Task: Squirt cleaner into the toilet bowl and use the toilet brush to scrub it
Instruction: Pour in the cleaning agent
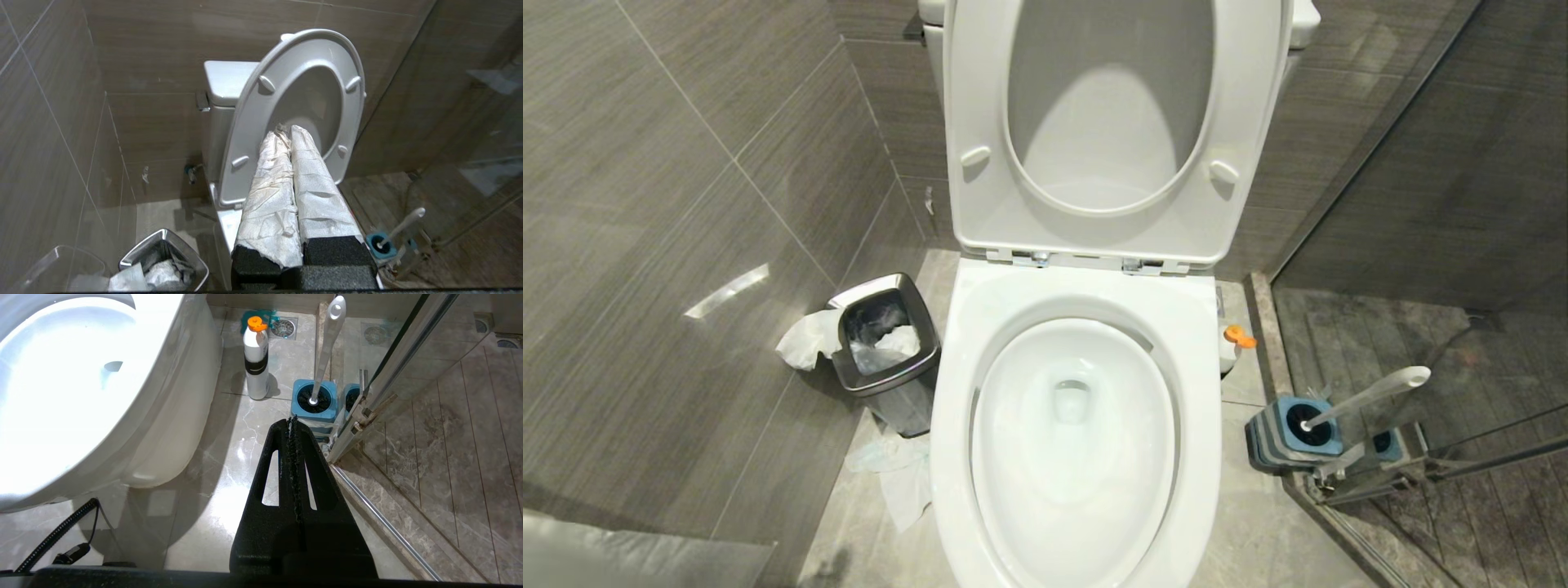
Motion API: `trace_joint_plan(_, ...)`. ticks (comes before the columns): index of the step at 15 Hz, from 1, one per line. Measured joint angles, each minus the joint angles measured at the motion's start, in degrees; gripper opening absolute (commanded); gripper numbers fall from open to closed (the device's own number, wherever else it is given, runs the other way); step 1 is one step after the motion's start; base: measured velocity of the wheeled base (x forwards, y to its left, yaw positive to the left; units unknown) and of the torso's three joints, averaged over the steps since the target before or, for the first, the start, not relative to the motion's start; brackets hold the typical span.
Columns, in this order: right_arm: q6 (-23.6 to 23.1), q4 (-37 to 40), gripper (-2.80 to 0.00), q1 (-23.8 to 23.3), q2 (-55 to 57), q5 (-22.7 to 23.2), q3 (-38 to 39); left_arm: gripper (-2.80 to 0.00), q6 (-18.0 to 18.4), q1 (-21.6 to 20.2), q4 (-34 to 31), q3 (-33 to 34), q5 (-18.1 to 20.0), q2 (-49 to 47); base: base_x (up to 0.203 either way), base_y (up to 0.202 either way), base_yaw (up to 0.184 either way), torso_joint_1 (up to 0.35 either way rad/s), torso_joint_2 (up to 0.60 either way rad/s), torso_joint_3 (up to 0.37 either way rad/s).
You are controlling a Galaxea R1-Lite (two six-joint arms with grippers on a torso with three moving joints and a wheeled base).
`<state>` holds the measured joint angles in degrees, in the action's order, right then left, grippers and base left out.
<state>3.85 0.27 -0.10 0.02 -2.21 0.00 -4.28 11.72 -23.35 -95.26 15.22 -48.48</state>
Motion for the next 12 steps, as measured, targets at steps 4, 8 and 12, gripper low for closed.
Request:
trace_joint_plan(4, 0.0, 0.0, -2.8, 0.0, 0.0, 0.01, 0.0, -2.8, 0.14, -1.6, -1.41, 6.35, 1.12, 9.37, 0.0, 0.0, 0.0, 0.0, 0.0, 0.0)
trace_joint_plan(8, -0.01, 0.0, -2.8, 0.0, 0.0, 0.01, 0.0, -2.8, 0.18, -2.95, -3.8, 11.64, 1.22, 17.54, 0.0, 0.0, 0.0, 0.0, 0.0, 0.0)
trace_joint_plan(12, -0.04, 0.0, -2.8, 0.0, 0.0, 0.01, 0.0, -2.8, -0.37, -5.75, -4.09, 16.6, 1.33, 25.04, 0.0, 0.0, 0.0, 0.0, 0.0, 0.0)
